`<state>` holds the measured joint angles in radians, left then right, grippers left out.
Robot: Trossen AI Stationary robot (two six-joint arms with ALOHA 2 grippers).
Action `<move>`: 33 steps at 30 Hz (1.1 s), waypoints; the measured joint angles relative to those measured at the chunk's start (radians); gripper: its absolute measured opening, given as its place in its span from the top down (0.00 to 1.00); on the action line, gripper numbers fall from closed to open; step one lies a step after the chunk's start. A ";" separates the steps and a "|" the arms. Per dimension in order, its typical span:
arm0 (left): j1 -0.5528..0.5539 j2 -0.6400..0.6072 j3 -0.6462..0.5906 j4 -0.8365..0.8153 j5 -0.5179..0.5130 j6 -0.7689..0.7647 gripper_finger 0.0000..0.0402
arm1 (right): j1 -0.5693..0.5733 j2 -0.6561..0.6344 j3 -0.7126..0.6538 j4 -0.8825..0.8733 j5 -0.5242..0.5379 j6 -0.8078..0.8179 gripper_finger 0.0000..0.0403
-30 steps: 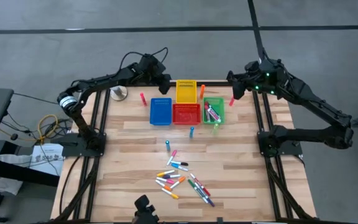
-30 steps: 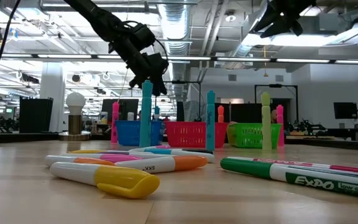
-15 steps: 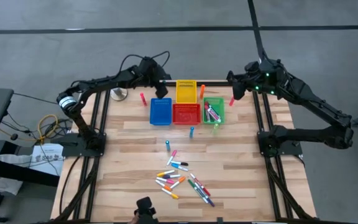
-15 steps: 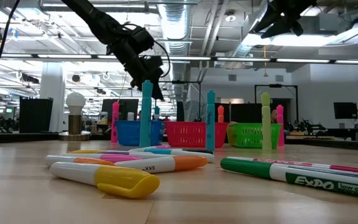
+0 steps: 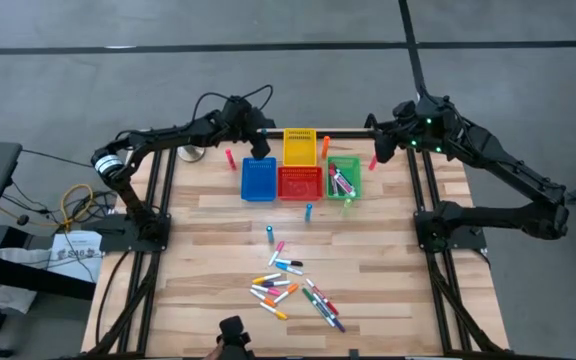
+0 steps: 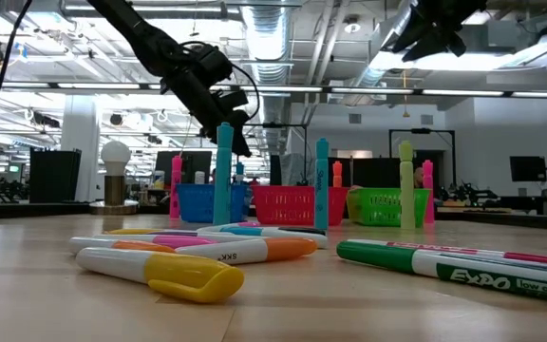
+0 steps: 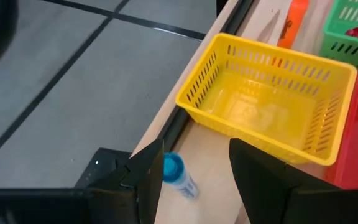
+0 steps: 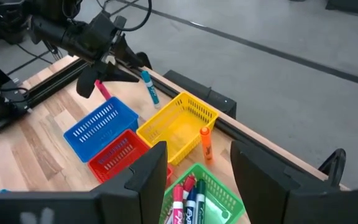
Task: Pick & Place Markers
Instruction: Put the large light blue marker pen into the green bin
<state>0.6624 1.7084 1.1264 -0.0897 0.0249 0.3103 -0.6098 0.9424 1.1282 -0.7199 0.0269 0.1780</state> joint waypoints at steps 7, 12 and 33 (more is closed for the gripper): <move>0.001 0.000 -0.028 0.045 -0.033 -0.004 0.55 | 0.000 0.000 0.000 -0.006 0.000 -0.004 0.59; 0.002 0.000 -0.031 0.061 -0.044 -0.006 0.55 | 0.000 0.000 0.000 -0.006 0.000 -0.004 0.58; 0.025 0.000 -0.031 0.099 -0.032 -0.012 0.55 | 0.000 0.000 0.000 -0.006 0.000 -0.003 0.59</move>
<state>0.6873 1.7084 1.0954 0.0093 -0.0068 0.2985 -0.6102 0.9424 1.1282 -0.7258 0.0269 0.1749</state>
